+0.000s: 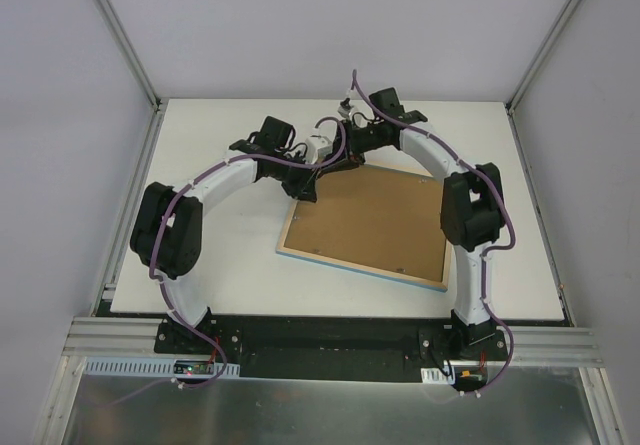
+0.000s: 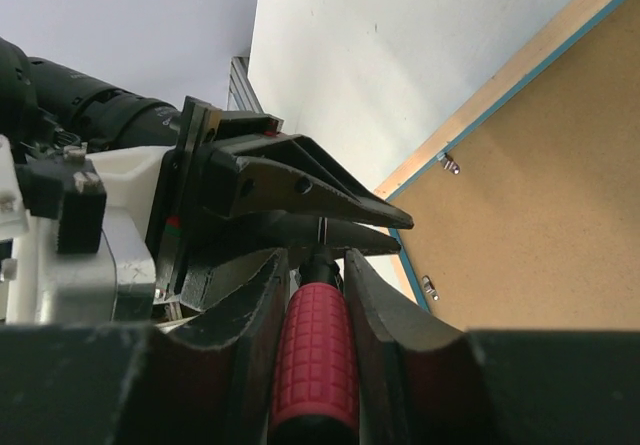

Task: Take the photo out of the frame
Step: Adjust the screwdriver.

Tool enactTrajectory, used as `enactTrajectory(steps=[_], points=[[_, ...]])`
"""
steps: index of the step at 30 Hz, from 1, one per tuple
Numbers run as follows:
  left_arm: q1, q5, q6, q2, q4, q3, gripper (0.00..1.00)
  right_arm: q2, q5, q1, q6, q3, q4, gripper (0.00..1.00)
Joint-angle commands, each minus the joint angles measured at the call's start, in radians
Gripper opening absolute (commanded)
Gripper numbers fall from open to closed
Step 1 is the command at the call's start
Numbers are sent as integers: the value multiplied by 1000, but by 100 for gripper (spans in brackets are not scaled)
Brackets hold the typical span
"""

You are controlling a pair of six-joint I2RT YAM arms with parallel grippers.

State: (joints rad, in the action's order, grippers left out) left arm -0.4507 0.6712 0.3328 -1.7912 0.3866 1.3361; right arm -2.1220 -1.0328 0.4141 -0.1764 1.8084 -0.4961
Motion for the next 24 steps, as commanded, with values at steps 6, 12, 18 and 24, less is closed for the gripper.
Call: enactTrajectory(steps=[6, 12, 18, 24], points=[[90, 19, -54, 33, -28, 23, 64, 42, 79, 9, 101, 54, -91, 1], [174, 38, -87, 36, -29, 26, 70, 1, 171, -29, 87, 107, -91, 1], [204, -27, -192, -105, -29, 70, 69, -1, 292, -41, 74, 109, -96, 1], [204, -81, -261, -238, -29, 144, 66, 5, 275, -41, 81, 69, -96, 1]])
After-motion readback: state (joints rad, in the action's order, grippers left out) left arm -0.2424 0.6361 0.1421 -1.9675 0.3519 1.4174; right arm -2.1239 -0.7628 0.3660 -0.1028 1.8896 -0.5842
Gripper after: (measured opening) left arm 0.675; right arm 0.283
